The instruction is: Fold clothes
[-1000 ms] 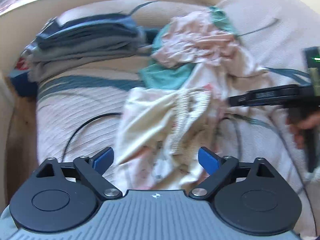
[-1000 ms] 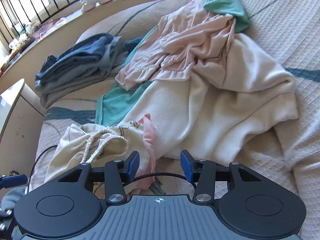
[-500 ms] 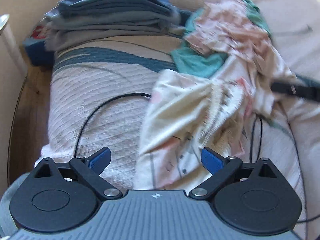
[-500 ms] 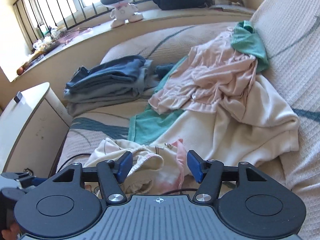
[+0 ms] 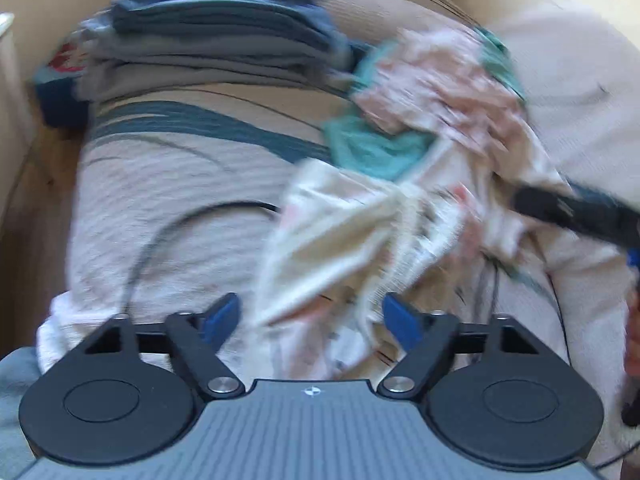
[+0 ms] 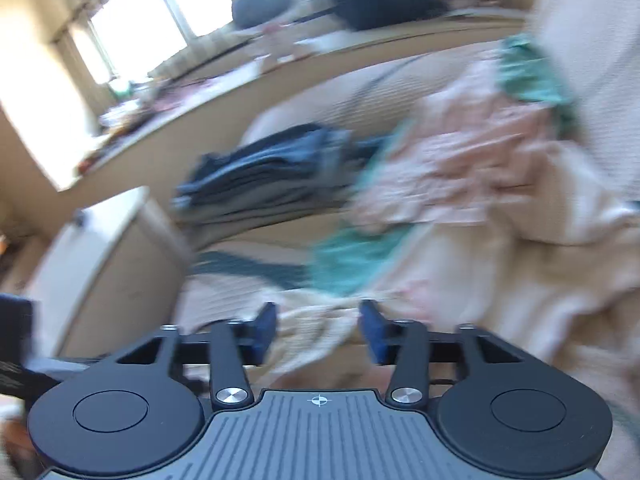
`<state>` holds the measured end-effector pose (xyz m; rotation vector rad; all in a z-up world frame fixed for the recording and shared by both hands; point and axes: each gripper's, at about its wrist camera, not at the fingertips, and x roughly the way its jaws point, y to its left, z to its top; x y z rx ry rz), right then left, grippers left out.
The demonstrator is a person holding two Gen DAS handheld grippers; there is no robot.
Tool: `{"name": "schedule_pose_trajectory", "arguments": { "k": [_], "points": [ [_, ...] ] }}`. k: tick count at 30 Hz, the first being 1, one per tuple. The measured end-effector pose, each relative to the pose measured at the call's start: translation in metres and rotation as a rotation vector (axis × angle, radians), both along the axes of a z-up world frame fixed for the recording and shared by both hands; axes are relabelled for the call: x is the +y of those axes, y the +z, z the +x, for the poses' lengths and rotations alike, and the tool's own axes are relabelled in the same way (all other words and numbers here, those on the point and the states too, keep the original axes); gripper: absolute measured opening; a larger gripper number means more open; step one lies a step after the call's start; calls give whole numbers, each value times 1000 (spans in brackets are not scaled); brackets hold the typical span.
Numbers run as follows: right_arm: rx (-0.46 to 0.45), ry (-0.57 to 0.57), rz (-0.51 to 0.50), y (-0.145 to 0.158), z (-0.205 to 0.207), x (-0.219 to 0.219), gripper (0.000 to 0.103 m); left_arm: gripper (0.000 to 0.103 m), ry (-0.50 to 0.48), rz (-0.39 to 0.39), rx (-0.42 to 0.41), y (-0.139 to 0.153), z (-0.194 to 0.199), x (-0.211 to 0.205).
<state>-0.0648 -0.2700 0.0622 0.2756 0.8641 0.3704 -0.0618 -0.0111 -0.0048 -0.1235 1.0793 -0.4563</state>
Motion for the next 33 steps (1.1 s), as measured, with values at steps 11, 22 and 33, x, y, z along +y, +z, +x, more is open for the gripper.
{"name": "schedule_pose_trajectory", "arguments": {
  "k": [11, 22, 33],
  "points": [
    [220, 74, 13, -66, 14, 37, 38, 55, -154, 187, 20, -32, -17, -36],
    [260, -10, 54, -53, -24, -8, 6, 51, -72, 96, 63, -23, -11, 0],
    [363, -115, 94, -95, -59, -20, 13, 69, 5, 51, 57, -14, -8, 20]
  ]
}}
